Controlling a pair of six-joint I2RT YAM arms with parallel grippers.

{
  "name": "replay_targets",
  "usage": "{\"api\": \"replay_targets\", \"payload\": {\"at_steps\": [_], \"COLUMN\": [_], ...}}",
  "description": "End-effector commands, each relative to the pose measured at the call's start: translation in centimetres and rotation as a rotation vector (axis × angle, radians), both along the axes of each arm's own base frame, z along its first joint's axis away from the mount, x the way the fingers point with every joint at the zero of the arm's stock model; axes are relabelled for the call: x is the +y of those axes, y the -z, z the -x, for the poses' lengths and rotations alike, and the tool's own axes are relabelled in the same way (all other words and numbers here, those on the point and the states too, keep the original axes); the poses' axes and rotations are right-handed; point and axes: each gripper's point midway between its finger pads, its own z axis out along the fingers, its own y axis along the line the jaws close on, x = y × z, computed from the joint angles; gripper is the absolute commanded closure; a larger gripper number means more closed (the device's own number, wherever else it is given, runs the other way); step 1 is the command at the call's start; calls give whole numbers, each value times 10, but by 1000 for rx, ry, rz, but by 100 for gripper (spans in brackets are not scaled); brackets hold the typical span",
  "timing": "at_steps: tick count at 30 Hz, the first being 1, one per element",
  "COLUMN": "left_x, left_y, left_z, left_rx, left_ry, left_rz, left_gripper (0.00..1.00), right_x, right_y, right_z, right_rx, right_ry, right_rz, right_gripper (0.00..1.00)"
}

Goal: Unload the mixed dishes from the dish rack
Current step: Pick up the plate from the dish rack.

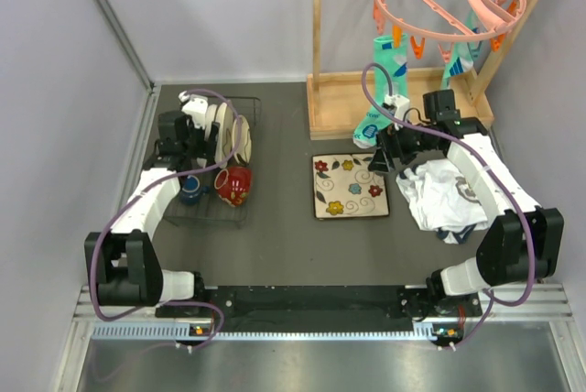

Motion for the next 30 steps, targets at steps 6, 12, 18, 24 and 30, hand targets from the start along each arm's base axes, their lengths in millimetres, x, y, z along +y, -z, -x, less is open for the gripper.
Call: {"api": "replay_targets", "payload": {"at_steps": [6, 12, 18, 24, 30], "left_x": [-3, -4, -3, -4, -12], "left_y": [-17, -7, 1, 4, 1], "left_z": [-22, -29, -34, -35, -36], "left_rx": [-134, -120, -94, -95, -108], "left_ry": [38, 51, 45, 52, 82], "left_rz": [-15, -17, -20, -18, 11], "left_gripper": [11, 17, 25, 35, 50], "right_x": [8, 7, 8, 9, 10], "right_y": [4, 4, 5, 8, 12], "right_z": [0, -1, -1, -1, 0], "right_rx": [2, 3, 8, 17, 30], "right_ry": [-28, -27, -30, -32, -37], "right_rz": [-32, -30, -32, -34, -35], "right_gripper": [16, 16, 16, 16, 15]}}
